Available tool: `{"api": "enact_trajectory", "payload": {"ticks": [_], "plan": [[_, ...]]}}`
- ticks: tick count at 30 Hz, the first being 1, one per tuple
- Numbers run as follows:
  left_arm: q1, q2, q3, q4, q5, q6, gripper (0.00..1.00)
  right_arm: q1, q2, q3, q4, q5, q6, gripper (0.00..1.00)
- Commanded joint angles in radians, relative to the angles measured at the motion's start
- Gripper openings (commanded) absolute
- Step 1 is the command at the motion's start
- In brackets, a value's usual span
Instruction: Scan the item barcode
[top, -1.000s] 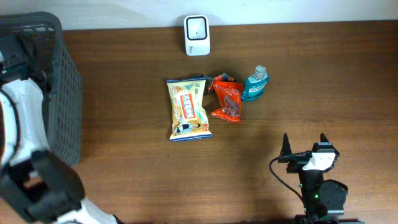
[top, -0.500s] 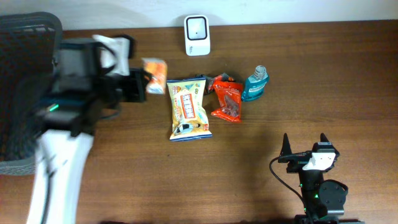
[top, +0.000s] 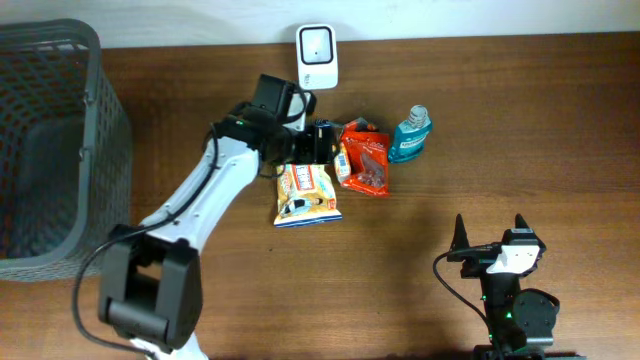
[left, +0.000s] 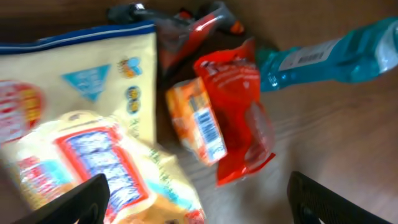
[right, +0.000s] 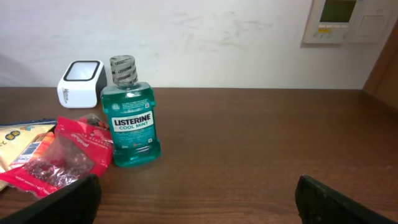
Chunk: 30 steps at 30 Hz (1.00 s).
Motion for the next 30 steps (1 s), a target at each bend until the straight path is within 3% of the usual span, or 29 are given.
{"api": "enact_trajectory", "payload": {"ticks": [1, 2, 4, 5, 6, 9, 10, 11, 15, 20, 28, 30], "plan": [[0.066, -0.234, 0.032, -0.078, -0.052, 0.085, 0.86, 0.008, -0.006, -0.007, -0.005, 0.008, -0.006, 0.98], [0.092, -0.307, 0.034, -0.124, -0.138, 0.085, 0.72, 0.008, -0.006, -0.007, -0.005, 0.008, -0.006, 0.99], [0.160, -0.468, 0.034, -0.309, -0.386, 0.084, 0.21, 0.008, -0.006, -0.007, -0.005, 0.008, -0.006, 0.98], [0.185, -0.517, 0.034, -0.396, -0.436, 0.084, 0.04, 0.008, -0.006, -0.007, -0.005, 0.008, -0.006, 0.98], [0.199, -0.534, 0.034, -0.452, -0.465, 0.084, 0.00, 0.008, -0.006, -0.007, -0.005, 0.008, -0.006, 0.99], [0.241, -0.514, 0.031, -0.678, -0.653, 0.064, 0.00, 0.008, -0.006, -0.007, -0.005, 0.008, -0.006, 0.99], [0.264, -0.499, 0.031, -0.732, -0.773, -0.021, 0.00, 0.008, -0.006, -0.007, -0.005, 0.008, -0.006, 0.99], [0.296, -0.496, 0.031, -0.733, -0.793, -0.038, 0.00, 0.008, -0.006, -0.007, -0.005, 0.008, -0.006, 0.99], [0.436, -0.495, 0.031, -0.730, -0.793, -0.037, 0.00, 0.008, -0.006, -0.007, -0.005, 0.008, -0.006, 0.99], [0.512, -0.495, 0.031, -0.742, -0.861, -0.037, 0.00, 0.008, -0.006, -0.007, -0.005, 0.008, -0.006, 0.98], [0.553, -0.495, 0.031, -0.724, -0.851, -0.038, 0.00, 0.008, -0.006, -0.007, -0.005, 0.008, -0.006, 0.99], [0.553, -0.495, 0.073, -0.721, -0.782, -0.038, 0.00, 0.008, -0.006, -0.007, -0.005, 0.008, -0.006, 0.99]]}}
